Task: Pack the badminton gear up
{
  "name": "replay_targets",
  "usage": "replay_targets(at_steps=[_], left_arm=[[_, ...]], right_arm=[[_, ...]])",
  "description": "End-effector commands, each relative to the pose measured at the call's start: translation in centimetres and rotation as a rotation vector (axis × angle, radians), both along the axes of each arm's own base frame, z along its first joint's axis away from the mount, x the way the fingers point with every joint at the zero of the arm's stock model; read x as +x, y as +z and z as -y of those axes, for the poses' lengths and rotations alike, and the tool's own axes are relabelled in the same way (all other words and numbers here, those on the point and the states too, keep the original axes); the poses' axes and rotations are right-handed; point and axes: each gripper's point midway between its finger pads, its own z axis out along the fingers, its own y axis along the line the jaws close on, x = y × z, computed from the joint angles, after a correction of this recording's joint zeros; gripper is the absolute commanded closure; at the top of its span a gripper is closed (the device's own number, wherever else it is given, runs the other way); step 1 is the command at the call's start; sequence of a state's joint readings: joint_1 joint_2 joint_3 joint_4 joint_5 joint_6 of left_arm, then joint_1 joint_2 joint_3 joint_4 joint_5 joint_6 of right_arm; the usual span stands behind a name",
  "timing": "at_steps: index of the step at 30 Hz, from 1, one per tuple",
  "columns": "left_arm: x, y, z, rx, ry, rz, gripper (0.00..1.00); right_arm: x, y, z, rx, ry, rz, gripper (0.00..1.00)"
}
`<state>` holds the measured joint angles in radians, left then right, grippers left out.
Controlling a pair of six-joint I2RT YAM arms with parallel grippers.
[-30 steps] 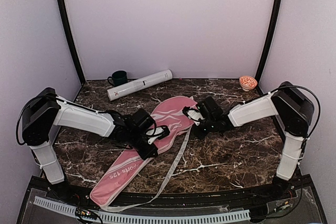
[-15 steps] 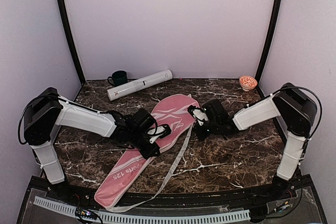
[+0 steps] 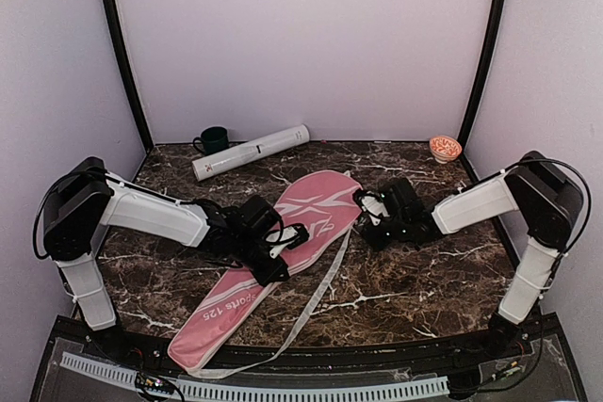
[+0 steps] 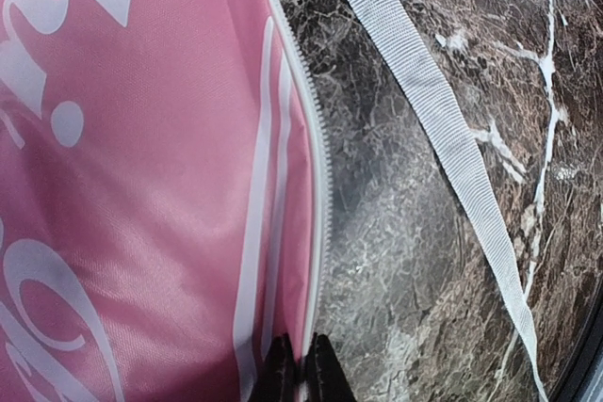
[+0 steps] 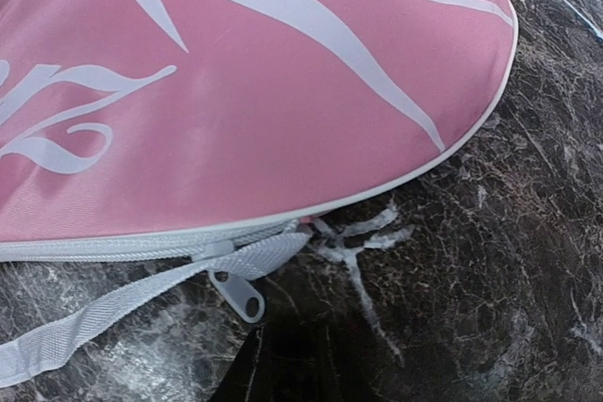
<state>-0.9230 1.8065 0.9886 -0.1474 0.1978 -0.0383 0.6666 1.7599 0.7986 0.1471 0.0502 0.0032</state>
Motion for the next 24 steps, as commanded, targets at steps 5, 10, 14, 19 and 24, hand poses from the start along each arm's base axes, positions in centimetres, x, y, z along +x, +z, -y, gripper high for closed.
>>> replay_targets(at_steps=[5, 10, 14, 19, 24], left_arm=[[-0.4, -1.3, -0.9, 0.048, 0.003, -0.027, 1.0], [-0.3, -1.2, -0.8, 0.046, 0.001, -0.027, 1.0], [-0.3, -1.2, -0.6, 0.044, -0.002, -0.028, 1.0], [-0.4, -1.3, -0.7, 0.048, -0.002, -0.032, 1.0], [-0.4, -1.4, -0.9, 0.056, 0.002, -0.031, 1.0]], right_arm=[[-0.6, -1.5, -1.0, -0.005, 0.091, -0.063, 0.74], [-1.7, -1.0, -2.1, 0.05, 0.161, -0.075, 0.68], [-2.5, -1.1, -2.7, 0.053, 0.201, -0.087, 0.66], [-2.3, -1.6, -3.1, 0.045, 0.196, -0.095, 0.62], [-0.7, -2.3, -2.4, -0.01, 0.111, -0.066, 0.65]])
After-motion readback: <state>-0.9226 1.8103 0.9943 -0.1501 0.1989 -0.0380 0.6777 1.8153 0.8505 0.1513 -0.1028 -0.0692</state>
